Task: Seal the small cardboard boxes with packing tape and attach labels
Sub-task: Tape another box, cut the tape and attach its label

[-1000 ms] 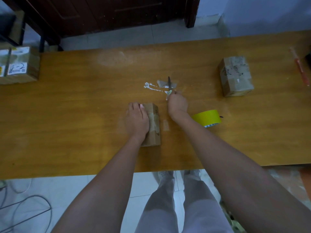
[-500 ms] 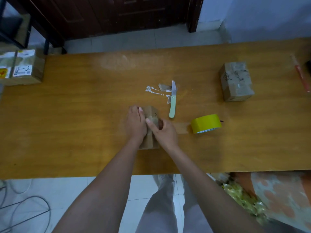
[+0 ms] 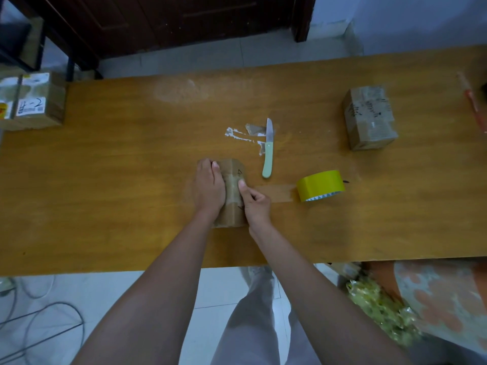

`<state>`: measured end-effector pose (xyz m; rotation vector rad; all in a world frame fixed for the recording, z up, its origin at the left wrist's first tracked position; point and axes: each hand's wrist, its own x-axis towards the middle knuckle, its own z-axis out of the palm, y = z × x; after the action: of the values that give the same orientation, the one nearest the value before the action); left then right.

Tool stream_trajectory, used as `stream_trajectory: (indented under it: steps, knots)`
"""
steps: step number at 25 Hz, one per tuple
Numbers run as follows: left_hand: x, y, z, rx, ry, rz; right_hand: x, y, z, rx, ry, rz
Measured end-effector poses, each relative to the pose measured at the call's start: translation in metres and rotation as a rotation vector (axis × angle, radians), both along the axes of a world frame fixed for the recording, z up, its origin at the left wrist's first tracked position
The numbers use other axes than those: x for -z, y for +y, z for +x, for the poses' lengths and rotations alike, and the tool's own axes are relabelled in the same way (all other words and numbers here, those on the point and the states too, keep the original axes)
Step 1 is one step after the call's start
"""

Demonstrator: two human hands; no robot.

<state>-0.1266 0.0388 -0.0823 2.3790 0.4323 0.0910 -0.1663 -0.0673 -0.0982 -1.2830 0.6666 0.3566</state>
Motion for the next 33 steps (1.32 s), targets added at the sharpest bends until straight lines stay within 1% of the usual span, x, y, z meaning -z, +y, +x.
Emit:
stream_trajectory:
  steps: [3,6,8,11,14,17,19,20,22,23,24,25,27,29,33]
  knots:
    - [-0.001,-0.001,0.0,-0.001,0.01,0.02,0.0,0.0,0.0,-0.005,0.017,-0.065]
    - [-0.004,-0.003,-0.001,-0.003,0.022,-0.021,-0.01,0.001,0.001,-0.062,-0.009,-0.12]
    - [-0.009,-0.009,-0.004,-0.05,0.024,-0.066,-0.017,-0.005,0.001,-0.101,-0.044,-0.168]
    - [-0.021,-0.024,-0.009,-0.086,-0.025,-0.14,-0.025,-0.021,0.003,-0.075,-0.075,-0.109]
    - [-0.039,-0.035,-0.008,-0.088,-0.073,-0.133,-0.037,-0.035,0.009,-0.055,-0.089,-0.051]
    - [-0.058,-0.042,-0.002,-0.11,-0.089,-0.131,-0.055,-0.043,0.018,-0.069,-0.167,-0.148]
    - [-0.071,-0.045,0.004,-0.102,-0.072,-0.155,-0.068,-0.048,0.021,-0.161,-0.199,-0.225]
    - [-0.076,-0.046,0.009,-0.11,-0.053,-0.213,-0.073,-0.05,0.022,-0.228,-0.208,-0.253]
    - [-0.088,-0.046,0.014,-0.172,0.008,-0.455,-0.079,-0.056,0.023,-0.294,-0.226,-0.313]
    - [-0.092,-0.047,0.014,-0.208,0.043,-0.592,-0.082,-0.06,0.026,-0.282,-0.234,-0.32]
    - [-0.093,-0.047,0.012,-0.22,0.077,-0.678,-0.085,-0.064,0.03,-0.255,-0.237,-0.298]
    - [-0.093,-0.049,0.008,-0.187,0.119,-0.71,-0.087,-0.066,0.034,-0.229,-0.239,-0.269]
    - [-0.09,-0.056,-0.004,-0.082,0.168,-0.722,-0.093,-0.067,0.04,-0.208,-0.242,-0.233]
    - [-0.089,-0.063,-0.011,-0.055,0.127,-0.678,-0.097,-0.065,0.041,-0.215,-0.255,-0.274]
    - [-0.093,-0.071,-0.019,-0.023,0.009,-0.555,-0.104,-0.07,0.034,-0.251,-0.336,-0.562]
